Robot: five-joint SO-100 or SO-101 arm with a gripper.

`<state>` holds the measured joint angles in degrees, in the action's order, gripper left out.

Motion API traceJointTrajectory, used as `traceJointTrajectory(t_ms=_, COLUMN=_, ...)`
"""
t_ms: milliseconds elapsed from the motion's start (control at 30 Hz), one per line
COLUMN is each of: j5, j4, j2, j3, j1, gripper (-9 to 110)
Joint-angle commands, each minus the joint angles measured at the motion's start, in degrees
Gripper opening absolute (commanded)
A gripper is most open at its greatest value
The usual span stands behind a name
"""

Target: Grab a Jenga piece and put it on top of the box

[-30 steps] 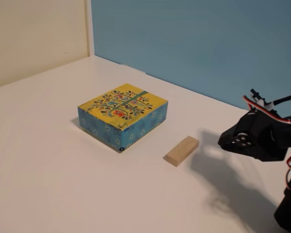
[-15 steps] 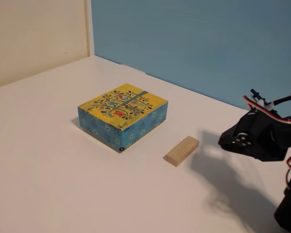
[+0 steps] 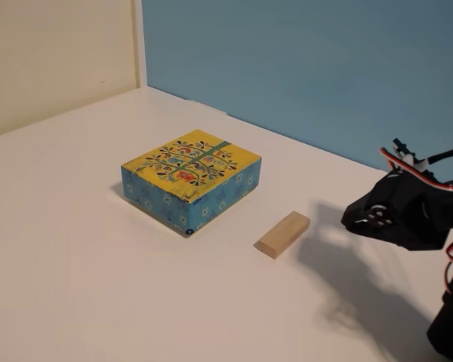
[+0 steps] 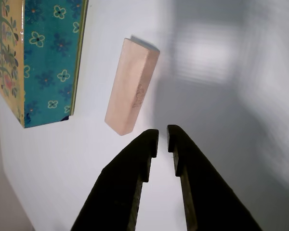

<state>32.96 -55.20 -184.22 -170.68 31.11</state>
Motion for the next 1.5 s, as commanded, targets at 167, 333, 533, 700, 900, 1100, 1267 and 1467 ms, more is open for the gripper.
traceJointTrajectory(t_ms=167, j5=-0.44, j4=0.26, j2=-0.53, j3=0.62, j1=0.35, gripper=0)
traceJointTrajectory(t_ms=333, j5=-0.62, j4=0.88, j2=-0.53, j3=0.70, j1=1.14, gripper=1)
traceJointTrajectory(t_ms=533, j5=-1.76, j4=0.88, j2=-0.53, j3=1.23, j1=1.23, gripper=2)
traceJointTrajectory(t_ms=700, j5=-3.52, j4=0.88, j2=-0.53, j3=4.22, j1=-0.09, gripper=3)
traceJointTrajectory(t_ms=900, j5=-4.92, j4=0.79, j2=-0.53, j3=7.21, j1=-2.11, gripper=5)
traceJointTrajectory(t_ms=1100, j5=-5.80, j4=1.23, j2=-0.53, j3=9.58, j1=-3.08, gripper=7)
traceJointTrajectory(t_ms=1267, j5=-7.12, j4=0.70, j2=3.25, j3=14.59, j1=-4.39, gripper=7)
traceJointTrajectory(t_ms=1467, j5=-7.91, j4=0.09, j2=18.63, j3=24.35, j1=-5.89, gripper=8)
